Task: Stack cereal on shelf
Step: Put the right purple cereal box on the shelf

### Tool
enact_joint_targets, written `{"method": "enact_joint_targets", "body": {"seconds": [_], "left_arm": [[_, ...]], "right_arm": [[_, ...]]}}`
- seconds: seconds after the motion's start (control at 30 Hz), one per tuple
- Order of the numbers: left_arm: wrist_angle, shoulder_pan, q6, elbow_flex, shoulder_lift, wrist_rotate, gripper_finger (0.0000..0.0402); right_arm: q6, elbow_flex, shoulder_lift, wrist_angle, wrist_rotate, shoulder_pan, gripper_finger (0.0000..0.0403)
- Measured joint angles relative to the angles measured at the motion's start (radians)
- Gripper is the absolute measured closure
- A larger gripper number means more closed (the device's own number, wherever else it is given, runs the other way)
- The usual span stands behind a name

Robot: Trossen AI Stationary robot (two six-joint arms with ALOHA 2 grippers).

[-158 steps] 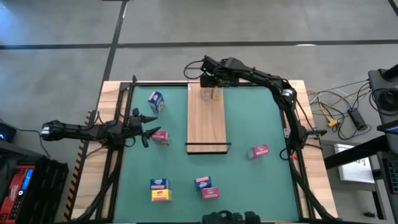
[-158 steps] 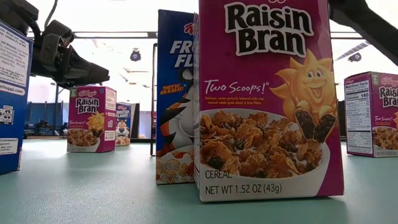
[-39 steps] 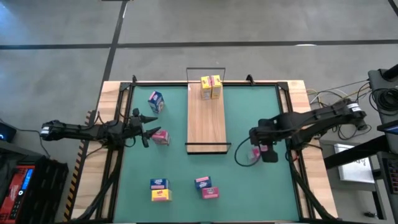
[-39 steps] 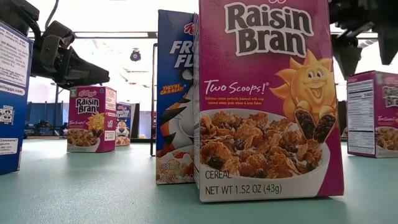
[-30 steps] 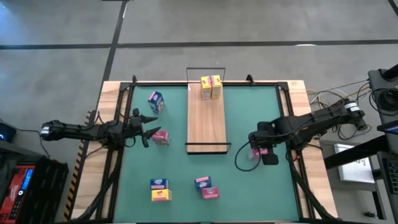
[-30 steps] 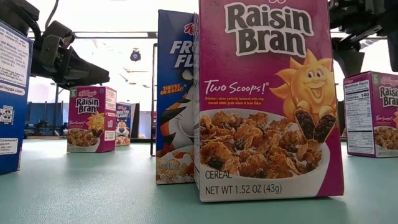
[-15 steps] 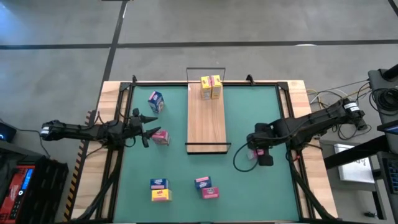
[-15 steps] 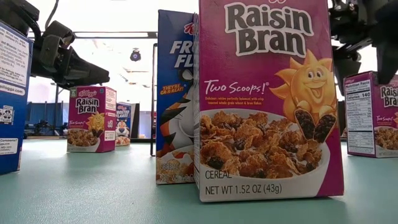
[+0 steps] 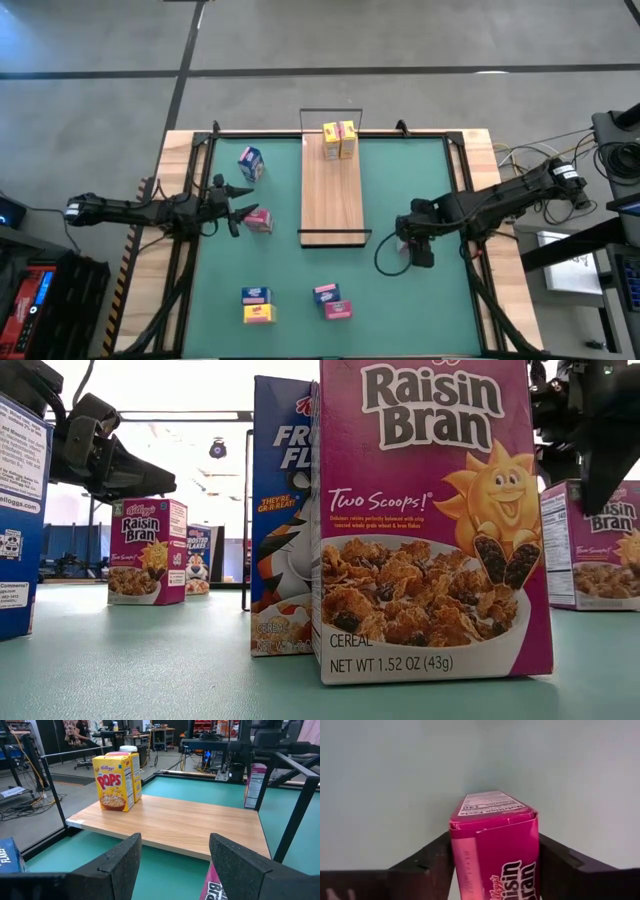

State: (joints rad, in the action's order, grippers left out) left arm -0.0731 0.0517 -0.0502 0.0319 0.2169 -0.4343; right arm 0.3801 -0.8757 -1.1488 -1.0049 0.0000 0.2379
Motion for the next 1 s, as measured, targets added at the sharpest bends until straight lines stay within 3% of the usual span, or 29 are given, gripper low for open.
{"method": "enact_joint_targets", "body": {"seconds": [0.17,0.43,0.6,0.83,1.0], "left_arm": [[0.0,0.0,0.0,0.0,0.0,0.0,0.0184],[0.0,0.0,0.0,0.0,0.0,0.0,0.0184],[0.0,0.0,0.0,0.0,0.0,0.0,0.0184],[0.0,0.0,0.0,0.0,0.0,0.0,0.0184],[0.0,0.0,0.0,0.0,0.0,0.0,0.0184]], "right_arm": [[0.203,0.0,0.0,0.052,0.019,0.0,0.0221],[0.752,-0.003,0.0,0.029,0.29,-0.001,0.0236],[1.044,-0.003,0.0,-0.029,0.347,-0.001,0.0236],[1.135,-0.014,0.015,-0.04,0.375,-0.006,0.0239],[1.194,-0.116,0.008,-0.109,0.397,-0.059,0.0252]]}}
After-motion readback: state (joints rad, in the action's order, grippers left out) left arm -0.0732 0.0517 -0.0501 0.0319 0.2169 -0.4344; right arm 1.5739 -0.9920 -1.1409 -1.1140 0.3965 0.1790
